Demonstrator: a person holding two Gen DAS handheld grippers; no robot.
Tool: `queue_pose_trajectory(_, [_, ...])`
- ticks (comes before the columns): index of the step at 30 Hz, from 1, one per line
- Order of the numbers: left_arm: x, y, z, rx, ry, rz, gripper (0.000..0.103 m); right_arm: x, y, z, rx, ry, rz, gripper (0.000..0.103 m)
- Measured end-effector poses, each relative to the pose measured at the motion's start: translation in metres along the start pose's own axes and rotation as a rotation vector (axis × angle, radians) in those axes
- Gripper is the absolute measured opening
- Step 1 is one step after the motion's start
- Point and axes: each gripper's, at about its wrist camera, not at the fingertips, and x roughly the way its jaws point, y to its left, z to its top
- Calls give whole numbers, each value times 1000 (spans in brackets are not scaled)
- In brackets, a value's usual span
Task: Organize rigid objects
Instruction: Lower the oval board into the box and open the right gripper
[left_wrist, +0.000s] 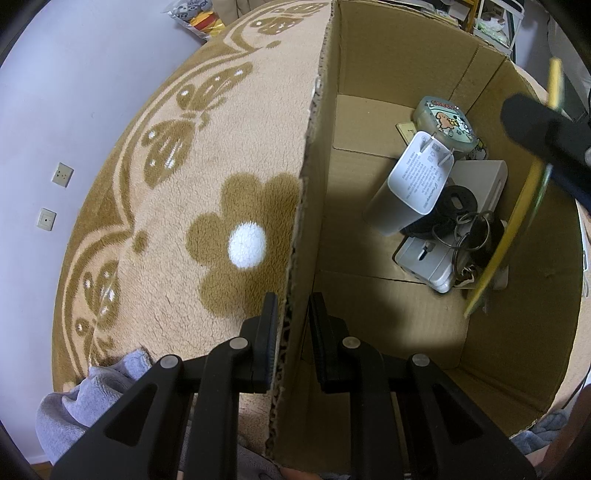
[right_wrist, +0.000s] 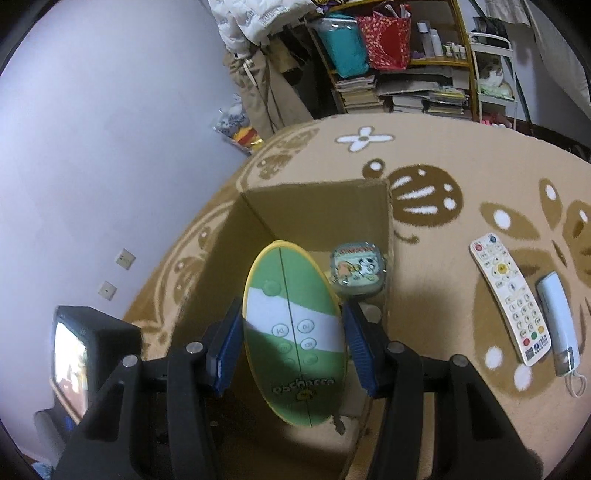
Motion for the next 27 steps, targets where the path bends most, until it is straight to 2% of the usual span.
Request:
queue_pose_trajectory(5, [0, 1, 0, -1, 1, 1, 17, -1, 3, 0, -13, -1, -2, 57])
queue_pose_trajectory(11, [0, 2, 2, -5, 4, -5, 17, -13, 5, 2, -35, -42, -12, 71])
queue_pose_trajectory(15, [0, 2, 2, 0, 3, 1, 17, -25, 5, 5, -44, -70, -17, 87])
queue_pose_trajectory(19, [1, 3, 2, -1, 2, -1, 17, -41, 1, 13, -57, -107, -42, 95])
queue_pose_trajectory(27, [0, 1, 1, -2, 1, -2, 17, -53, -31, 31, -44, -126, -155, 99])
